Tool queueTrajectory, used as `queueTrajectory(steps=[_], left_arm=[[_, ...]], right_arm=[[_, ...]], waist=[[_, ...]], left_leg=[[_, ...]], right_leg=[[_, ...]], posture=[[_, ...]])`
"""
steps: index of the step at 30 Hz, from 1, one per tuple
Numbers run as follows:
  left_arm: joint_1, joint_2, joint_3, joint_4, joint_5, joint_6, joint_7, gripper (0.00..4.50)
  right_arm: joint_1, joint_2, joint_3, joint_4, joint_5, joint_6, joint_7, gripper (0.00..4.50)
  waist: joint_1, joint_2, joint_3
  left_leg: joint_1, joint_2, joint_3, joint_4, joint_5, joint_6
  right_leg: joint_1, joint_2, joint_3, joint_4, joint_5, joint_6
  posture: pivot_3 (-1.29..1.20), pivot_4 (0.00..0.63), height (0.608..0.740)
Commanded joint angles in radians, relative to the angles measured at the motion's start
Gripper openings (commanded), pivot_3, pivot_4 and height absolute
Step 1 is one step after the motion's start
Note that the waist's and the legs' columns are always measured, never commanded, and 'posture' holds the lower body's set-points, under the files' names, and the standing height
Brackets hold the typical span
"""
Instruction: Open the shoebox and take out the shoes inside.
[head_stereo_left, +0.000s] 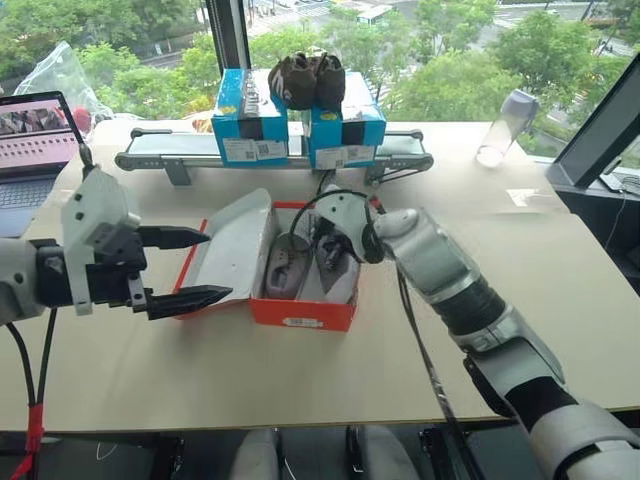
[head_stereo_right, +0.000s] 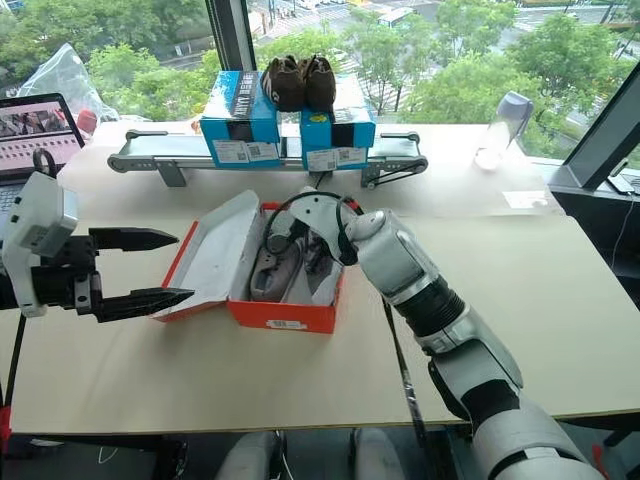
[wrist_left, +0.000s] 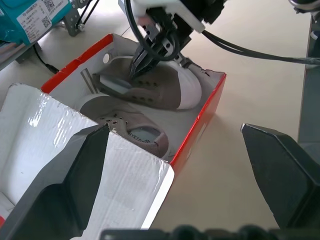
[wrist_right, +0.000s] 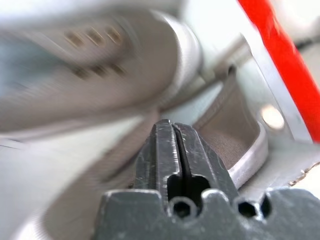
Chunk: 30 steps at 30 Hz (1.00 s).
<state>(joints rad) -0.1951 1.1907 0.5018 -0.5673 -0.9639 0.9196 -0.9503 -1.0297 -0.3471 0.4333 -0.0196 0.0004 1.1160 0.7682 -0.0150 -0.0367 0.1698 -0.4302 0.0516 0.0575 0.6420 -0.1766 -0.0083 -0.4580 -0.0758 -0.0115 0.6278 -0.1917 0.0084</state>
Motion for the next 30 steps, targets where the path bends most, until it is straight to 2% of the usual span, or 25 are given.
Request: queueTrajectory(steps=[1, 7, 8, 9, 19, 23, 30], left_arm=[[-0.028, 0.005, 0.001, 0.009, 0.01, -0.027, 0.001, 4.5], [-0.043, 0.008, -0.01, 0.019, 0.018, -0.026, -0.009, 4.5], [-0.045, 0.008, -0.01, 0.02, 0.019, -0.026, -0.01, 4.5], [-0.046, 0.008, -0.011, 0.02, 0.02, -0.025, -0.012, 4.5], [-0.056, 0.011, -0.017, 0.024, 0.027, -0.026, -0.017, 4.5], [-0.051, 0.011, -0.004, 0.016, 0.021, -0.019, -0.013, 4.5], [-0.042, 0.01, 0.012, 0.004, 0.016, -0.011, -0.007, 4.5]], right_arm=[[-0.039, -0.008, -0.051, -0.074, 0.058, 0.06, 0.02, 1.76], [-0.041, -0.002, -0.03, -0.082, 0.073, 0.079, -0.012, 3.83], [-0.033, 0.003, -0.016, -0.078, 0.07, 0.077, -0.017, 4.04], [-0.025, 0.009, -0.006, -0.071, 0.069, 0.075, -0.023, 4.48], [0.005, 0.06, 0.078, 0.077, 0.037, -0.028, -0.078, 4.48], [0.031, 0.046, 0.159, 0.139, -0.009, -0.103, -0.079, 4.48], [0.054, 0.025, 0.19, 0.181, -0.049, -0.144, -0.064, 4.48]], waist=[[0.0, 0.0, 0.0], [0.0, 0.0, 0.0], [0.0, 0.0, 0.0], [-0.001, 0.0, 0.0], [-0.003, 0.0, 0.0], [-0.003, 0.0, 0.0], [-0.004, -0.002, -0.001]], left_leg=[[0.0, 0.0, 0.0, 0.0, 0.0, 0.0], [0.0, 0.0, 0.0, 0.0, 0.0, 0.0], [0.0, 0.0, 0.0, 0.0, 0.0, 0.0], [0.0, 0.0, 0.0, 0.0, 0.0, 0.0], [0.0, 0.0, 0.0, 0.0, 0.0, 0.0], [0.0, 0.0, 0.0, 0.0, 0.0, 0.0], [0.008, 0.0, 0.0, 0.0, 0.0, 0.0]], right_leg=[[0.0, 0.0, 0.0, 0.0, 0.0, 0.0], [0.0, 0.0, 0.0, 0.0, 0.0, 0.0], [0.0, 0.0, 0.0, 0.0, 0.0, 0.0], [0.0, 0.0, 0.0, 0.0, 0.0, 0.0], [0.0, 0.0, 0.0, 0.0, 0.0, 0.0], [0.0, 0.0, 0.0, 0.0, 0.0, 0.0], [0.005, 0.0, 0.0, 0.001, -0.003, -0.006]], posture=[[0.0, 0.15, 0.74], [0.0, 0.15, 0.74], [0.0, 0.15, 0.74], [0.0, 0.15, 0.74], [0.0, 0.15, 0.74], [0.0, 0.15, 0.74], [0.0, 0.15, 0.74]])
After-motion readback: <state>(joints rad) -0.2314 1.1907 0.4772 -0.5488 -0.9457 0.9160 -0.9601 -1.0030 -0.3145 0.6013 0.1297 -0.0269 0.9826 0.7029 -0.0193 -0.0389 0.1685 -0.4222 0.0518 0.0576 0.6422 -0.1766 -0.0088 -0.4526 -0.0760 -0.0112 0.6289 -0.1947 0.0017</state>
